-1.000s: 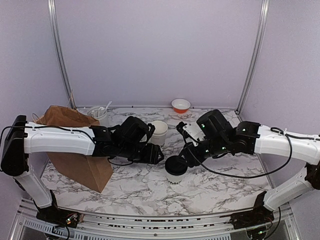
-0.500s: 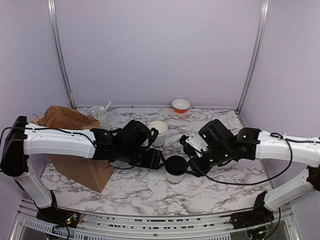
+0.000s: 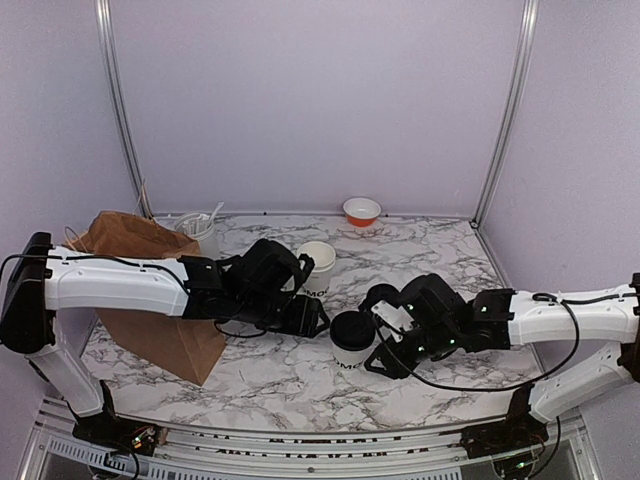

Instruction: Pack the takeout coffee

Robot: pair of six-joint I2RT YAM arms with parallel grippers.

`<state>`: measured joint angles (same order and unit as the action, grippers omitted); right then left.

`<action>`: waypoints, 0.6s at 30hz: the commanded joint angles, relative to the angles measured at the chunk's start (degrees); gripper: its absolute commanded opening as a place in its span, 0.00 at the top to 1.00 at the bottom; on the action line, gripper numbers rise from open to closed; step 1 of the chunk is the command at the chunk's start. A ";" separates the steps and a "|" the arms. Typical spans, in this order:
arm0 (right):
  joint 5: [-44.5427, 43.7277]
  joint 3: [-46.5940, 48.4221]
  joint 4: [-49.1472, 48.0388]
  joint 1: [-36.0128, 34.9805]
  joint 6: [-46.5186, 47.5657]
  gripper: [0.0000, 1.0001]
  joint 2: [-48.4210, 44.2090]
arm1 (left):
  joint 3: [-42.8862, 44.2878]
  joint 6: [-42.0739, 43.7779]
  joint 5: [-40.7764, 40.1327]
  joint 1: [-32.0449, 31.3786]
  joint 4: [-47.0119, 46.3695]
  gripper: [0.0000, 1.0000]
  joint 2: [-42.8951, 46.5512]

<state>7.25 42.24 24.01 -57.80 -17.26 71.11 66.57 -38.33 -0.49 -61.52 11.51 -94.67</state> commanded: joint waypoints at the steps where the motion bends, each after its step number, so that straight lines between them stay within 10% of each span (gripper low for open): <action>1: -6.38 -3.53 -9.77 -3.23 -4.00 0.66 -0.40 | -0.82 0.01 -1.13 0.84 0.75 0.39 2.59; 18: -22.57 -21.93 -40.24 -7.04 -9.48 0.76 5.89 | -2.40 0.09 -2.23 1.96 0.98 0.39 5.14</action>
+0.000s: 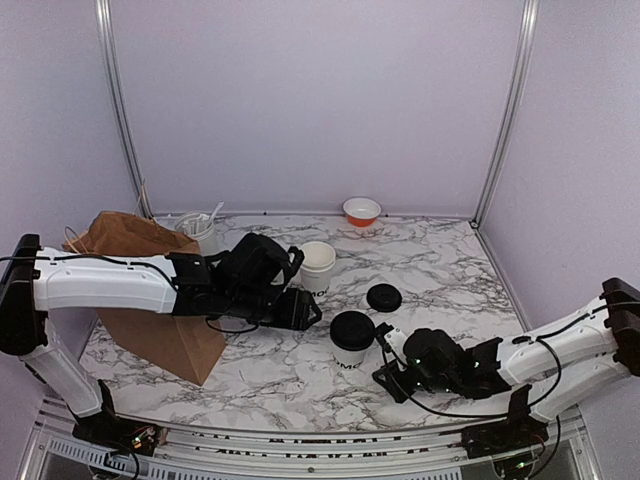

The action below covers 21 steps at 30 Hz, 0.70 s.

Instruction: Pack the takeout coffee

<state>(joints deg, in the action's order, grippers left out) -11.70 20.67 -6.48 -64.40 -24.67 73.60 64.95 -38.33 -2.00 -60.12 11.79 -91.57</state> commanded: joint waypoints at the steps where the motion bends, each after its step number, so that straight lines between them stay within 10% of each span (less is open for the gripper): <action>1: -3.65 -0.50 -11.03 -0.46 -2.24 0.78 4.49 | -0.91 0.09 -0.72 0.65 0.73 0.39 2.09; 21: -5.04 9.30 -11.49 -7.20 -4.50 0.84 16.72 | -2.46 0.14 -1.64 1.50 1.78 0.39 4.67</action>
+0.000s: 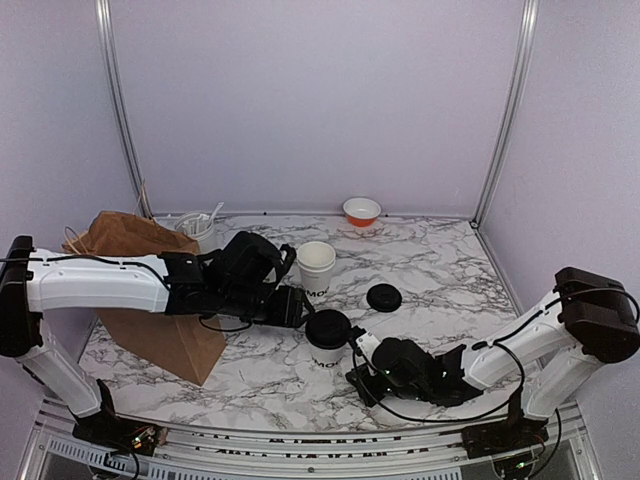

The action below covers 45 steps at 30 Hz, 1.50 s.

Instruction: Pack the takeout coffee

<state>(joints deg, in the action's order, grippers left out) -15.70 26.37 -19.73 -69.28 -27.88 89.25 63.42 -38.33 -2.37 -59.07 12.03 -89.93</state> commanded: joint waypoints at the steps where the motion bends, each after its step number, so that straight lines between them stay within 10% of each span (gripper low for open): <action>1: -1.08 4.53 2.38 -2.99 -1.34 0.84 1.49 | -1.19 0.06 -1.48 0.45 1.74 0.39 3.39; 26: 9.53 20.35 24.40 -4.08 1.41 0.78 -5.27 | -9.01 -6.17 -1.36 0.55 2.95 0.43 9.96; 45: 30.47 23.53 27.71 17.75 -6.40 0.69 -11.07 | -8.66 -7.28 0.30 -0.25 0.29 0.46 6.08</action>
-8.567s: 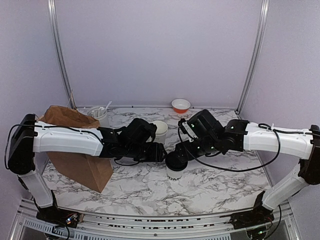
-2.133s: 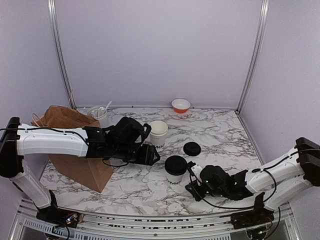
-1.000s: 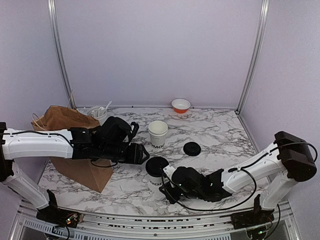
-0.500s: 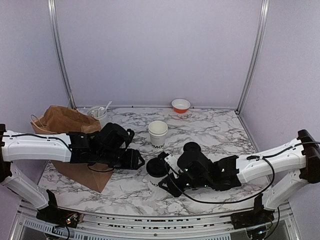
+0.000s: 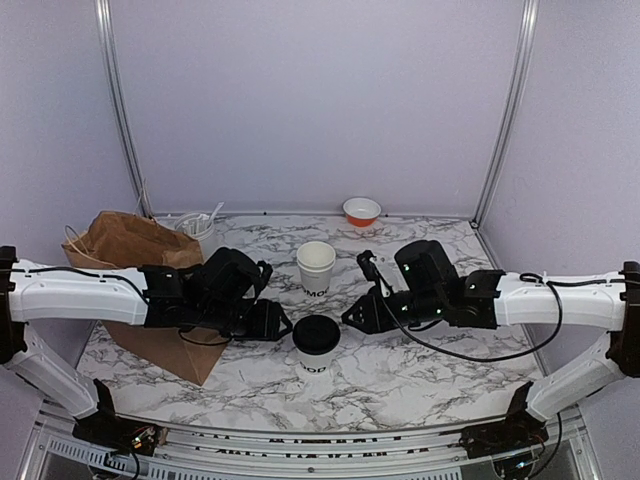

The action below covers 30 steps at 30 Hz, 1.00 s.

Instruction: Pack the takeout coffee

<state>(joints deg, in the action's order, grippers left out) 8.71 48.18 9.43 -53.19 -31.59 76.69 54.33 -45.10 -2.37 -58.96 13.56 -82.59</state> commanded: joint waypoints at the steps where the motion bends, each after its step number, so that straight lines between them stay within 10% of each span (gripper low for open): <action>1: 6.61 1.67 -1.82 1.99 -2.95 0.69 1.82 | 0.43 -0.58 0.39 -0.38 -1.34 0.46 -1.53; 30: 7.44 -0.28 -3.84 3.28 -7.49 0.73 6.54 | 1.05 -0.07 0.43 -1.17 -1.96 0.47 -4.34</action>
<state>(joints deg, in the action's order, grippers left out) 15.53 48.10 6.35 -50.28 -38.35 83.11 54.50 -45.69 -1.98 -59.94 11.62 -86.13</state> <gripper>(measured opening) 0.275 0.529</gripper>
